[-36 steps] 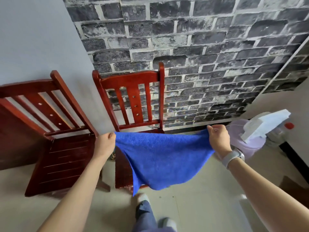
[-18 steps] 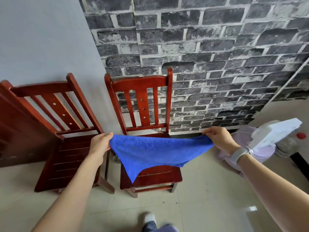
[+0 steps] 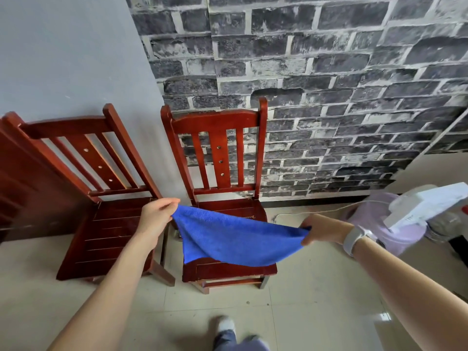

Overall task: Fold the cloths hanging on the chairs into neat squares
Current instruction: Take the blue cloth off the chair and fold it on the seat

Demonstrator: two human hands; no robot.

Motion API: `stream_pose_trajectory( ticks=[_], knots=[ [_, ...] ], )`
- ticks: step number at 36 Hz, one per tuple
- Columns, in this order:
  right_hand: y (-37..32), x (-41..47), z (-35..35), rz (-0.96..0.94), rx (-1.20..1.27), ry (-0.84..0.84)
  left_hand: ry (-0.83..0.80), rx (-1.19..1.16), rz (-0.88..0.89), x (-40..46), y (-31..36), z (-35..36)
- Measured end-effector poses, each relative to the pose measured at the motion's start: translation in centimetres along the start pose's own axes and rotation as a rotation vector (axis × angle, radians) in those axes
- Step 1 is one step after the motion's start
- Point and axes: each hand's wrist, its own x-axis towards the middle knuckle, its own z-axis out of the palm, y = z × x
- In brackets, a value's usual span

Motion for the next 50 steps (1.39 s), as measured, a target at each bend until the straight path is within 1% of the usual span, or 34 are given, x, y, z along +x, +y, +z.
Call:
stream_pose_trajectory(
  ticks=[2,5,8,12,17,21,25,27,31,35,38,41,43,46,50],
  knots=[
    [0.2,0.5,0.8,0.033,-0.121,0.061,-0.049,0.068,0.026,0.1,-0.3,0.0],
    [0.6,1.0,1.5,0.068,-0.096,0.183,-0.096,0.211,0.057,0.2,-0.7,0.1],
    [1.1,1.7,1.7,0.035,-0.106,0.342,-0.146,0.300,0.043,0.6,-1.3,0.3],
    [0.9,2.2,1.0,0.022,0.016,0.536,-0.148,0.502,0.101,1.8,-2.2,0.3],
    [-0.5,3.9,-0.8,0.090,0.240,0.676,-0.036,0.600,0.179,4.5,-2.1,1.1],
    [-1.5,6.4,-2.4,0.133,0.285,0.742,0.070,0.644,0.194,8.3,-1.5,1.2],
    [-2.9,8.6,-4.4,0.146,0.139,0.800,0.139,0.649,0.273,11.9,-0.3,0.7],
    [-3.7,9.7,-5.1,0.145,0.135,0.830,0.163,0.647,0.313,13.4,0.0,0.5],
    [-5.2,11.5,-5.2,0.120,0.169,0.887,0.167,0.677,0.365,15.6,-0.8,-0.1],
    [-6.1,12.2,-3.4,0.094,0.214,0.903,0.147,0.736,0.377,16.6,-3.1,-0.7],
    [-5.6,12.8,-0.8,0.062,0.201,0.889,0.102,0.808,0.381,17.0,-5.6,-0.8],
    [-4.2,13.7,2.8,0.077,0.185,0.782,0.018,0.890,0.338,17.0,-9.0,-0.6],
    [-2.8,14.4,5.6,0.108,0.179,0.659,-0.054,0.938,0.289,16.9,-11.8,-0.4],
    [-0.6,15.2,9.9,0.190,0.186,0.406,-0.159,0.992,0.233,16.1,-16.3,0.0],
    [1.8,16.1,15.3,0.237,0.164,0.137,-0.283,1.033,0.158,14.6,-21.6,0.9]
  ],
)
